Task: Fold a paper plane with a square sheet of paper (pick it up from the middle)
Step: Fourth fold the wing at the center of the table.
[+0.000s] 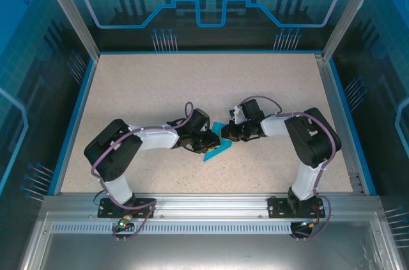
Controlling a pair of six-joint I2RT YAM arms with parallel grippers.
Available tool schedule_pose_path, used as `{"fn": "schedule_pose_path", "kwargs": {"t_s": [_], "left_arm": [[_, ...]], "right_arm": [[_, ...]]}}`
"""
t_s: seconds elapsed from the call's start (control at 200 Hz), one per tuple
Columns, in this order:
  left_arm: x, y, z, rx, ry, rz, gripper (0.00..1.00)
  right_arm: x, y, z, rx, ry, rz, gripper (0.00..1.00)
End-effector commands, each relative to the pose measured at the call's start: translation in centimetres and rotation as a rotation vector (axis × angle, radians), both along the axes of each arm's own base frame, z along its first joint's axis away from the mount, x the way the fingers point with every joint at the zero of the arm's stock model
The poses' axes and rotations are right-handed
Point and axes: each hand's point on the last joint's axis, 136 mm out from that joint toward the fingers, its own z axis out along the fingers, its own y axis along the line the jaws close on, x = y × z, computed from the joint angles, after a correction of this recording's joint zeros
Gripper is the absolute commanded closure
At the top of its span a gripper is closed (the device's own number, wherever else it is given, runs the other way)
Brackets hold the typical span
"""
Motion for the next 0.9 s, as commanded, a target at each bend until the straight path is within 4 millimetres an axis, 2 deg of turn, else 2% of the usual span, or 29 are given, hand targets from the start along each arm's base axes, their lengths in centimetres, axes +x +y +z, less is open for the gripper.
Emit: {"fn": "schedule_pose_path", "kwargs": {"t_s": [0.0,0.225,0.315,0.33,0.355,0.61,0.785,0.895], "left_arm": [[-0.3,-0.1,-0.3,-0.013,0.003,0.012,0.75],[-0.1,-0.8,0.5,-0.045,-0.046,-0.009,0.74],[-0.2,-0.7,0.0,-0.036,-0.040,-0.010,0.75],[-0.3,-0.6,-0.1,-0.031,-0.037,-0.009,0.75],[-0.3,-0.4,-0.4,-0.020,-0.029,-0.005,0.76],[-1.3,0.6,-2.7,0.033,0.014,-0.002,0.81],[-2.0,0.7,-3.7,0.052,0.032,-0.018,0.84],[-2.4,0.8,-4.1,0.060,0.042,-0.025,0.85]], "right_arm": [[-1.7,-1.7,-1.9,-0.118,0.061,0.013,0.89],[-1.3,0.2,1.3,-0.036,0.014,0.080,0.82],[-1.8,0.6,1.6,-0.019,0.017,0.106,0.82],[-1.1,1.0,2.3,-0.008,-0.003,0.110,0.82],[-1.0,1.2,2.5,-0.005,-0.007,0.116,0.82],[-1.2,1.8,2.5,0.006,-0.010,0.128,0.85],[-1.2,1.7,1.7,-0.021,0.008,0.126,0.87],[-1.6,0.7,-0.1,-0.097,0.046,0.116,0.89]]}}
